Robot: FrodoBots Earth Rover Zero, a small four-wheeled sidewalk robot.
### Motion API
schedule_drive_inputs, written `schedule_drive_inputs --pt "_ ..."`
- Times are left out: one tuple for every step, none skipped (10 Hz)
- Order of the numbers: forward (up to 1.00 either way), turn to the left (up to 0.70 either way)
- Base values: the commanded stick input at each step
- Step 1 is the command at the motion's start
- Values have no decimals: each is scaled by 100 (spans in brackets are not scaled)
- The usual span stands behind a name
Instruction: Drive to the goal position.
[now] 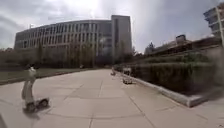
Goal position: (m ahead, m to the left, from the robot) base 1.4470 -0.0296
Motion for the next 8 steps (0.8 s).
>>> schedule_drive_inputs --pt "70 0" --pt "70 3" --pt "70 12" --pt "70 35" --pt "70 35" --pt "70 33" --pt "70 15" --pt "70 0"
